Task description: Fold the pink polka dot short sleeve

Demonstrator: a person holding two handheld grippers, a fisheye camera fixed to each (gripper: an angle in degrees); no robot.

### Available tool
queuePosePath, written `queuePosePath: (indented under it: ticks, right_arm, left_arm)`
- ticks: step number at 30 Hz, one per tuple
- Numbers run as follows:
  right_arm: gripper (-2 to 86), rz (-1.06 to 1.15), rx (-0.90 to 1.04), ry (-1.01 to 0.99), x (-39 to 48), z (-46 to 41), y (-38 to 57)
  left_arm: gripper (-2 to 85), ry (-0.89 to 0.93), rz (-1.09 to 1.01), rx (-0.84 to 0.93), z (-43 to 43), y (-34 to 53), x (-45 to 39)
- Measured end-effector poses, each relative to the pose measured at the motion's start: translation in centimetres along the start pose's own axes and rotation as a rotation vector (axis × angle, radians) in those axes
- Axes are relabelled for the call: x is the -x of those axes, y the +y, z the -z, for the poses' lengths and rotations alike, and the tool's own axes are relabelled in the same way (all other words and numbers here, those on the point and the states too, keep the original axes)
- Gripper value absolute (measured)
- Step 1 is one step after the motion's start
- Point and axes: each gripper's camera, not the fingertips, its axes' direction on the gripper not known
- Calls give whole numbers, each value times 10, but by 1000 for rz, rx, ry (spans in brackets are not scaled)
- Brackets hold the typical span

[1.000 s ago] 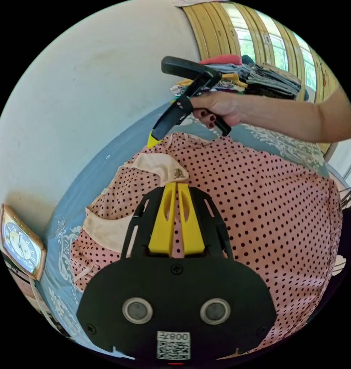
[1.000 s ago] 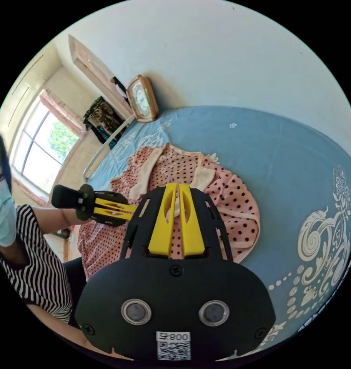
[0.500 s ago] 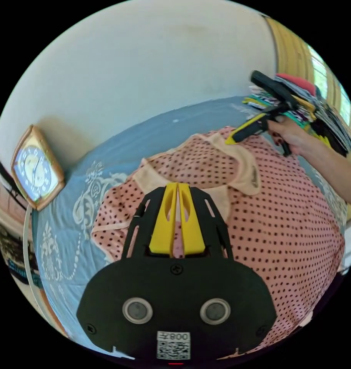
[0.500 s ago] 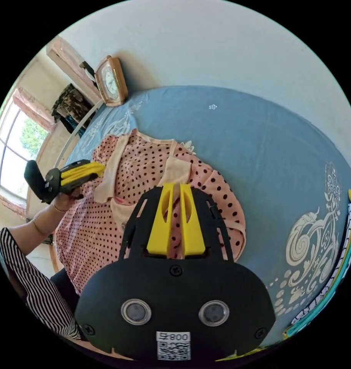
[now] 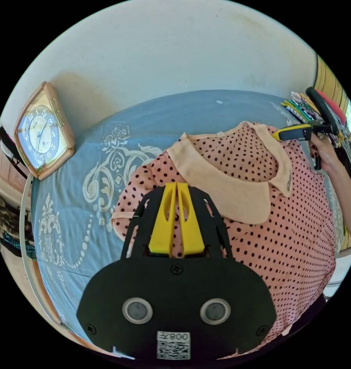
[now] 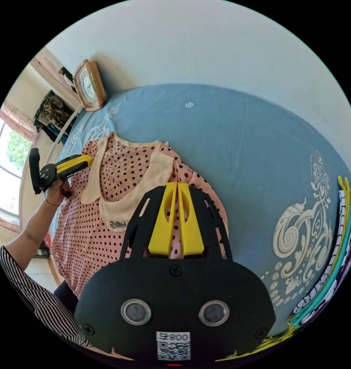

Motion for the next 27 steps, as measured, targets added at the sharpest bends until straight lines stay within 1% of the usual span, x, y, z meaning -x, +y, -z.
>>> queuePosePath:
  ticks: [1,2,4,6,8,9,10,12,13,14,16,18,20,22,24,27]
  right_arm:
    - [1,-15,-6,-27,-3,4,1]
    - [1,-14,-33,-44,-3,14,6]
    - [2,17,-73,2,6,31,21]
    - [2,64,-83,55,17,42,48]
    - [3,80,-48,93,18,33,63]
    - [4,64,34,116,12,19,66]
    - [5,59,57,112,9,16,67]
    - [9,5,-5,26,-3,39,77]
    - [10,-1,-39,19,-4,49,82]
    - [15,-9,-106,20,-6,70,97]
    - [30,-44,-166,27,-10,97,128]
    - [57,-144,-230,4,-18,117,183]
    - [65,-226,-251,-7,-24,118,224]
    - [73,-310,-262,-31,-29,111,256]
    - [83,-393,-279,-102,-34,101,285]
    - [86,-432,-310,-107,-31,95,302]
  left_arm:
    - [2,17,10,-5,5,-2,4]
    - [2,7,19,-51,15,1,7]
    - [2,12,32,-86,26,10,13]
    - [2,53,23,-72,26,18,17]
    - [2,38,31,-6,5,24,21]
    - [2,32,35,27,-4,23,22]
    - [2,42,30,103,-22,20,24]
    - [2,75,87,49,-20,17,31]
    - [2,118,88,4,-12,14,32]
    - [2,128,72,-60,-2,13,29]
    - [3,132,24,-108,6,11,17]
    - [4,188,-34,-112,3,7,1]
    - [6,295,-115,-106,-7,-4,-28]
    - [8,353,-186,-96,-17,-18,-54]
    - [12,386,-248,-84,-27,-36,-81]
    - [20,422,-350,-81,-43,-71,-125]
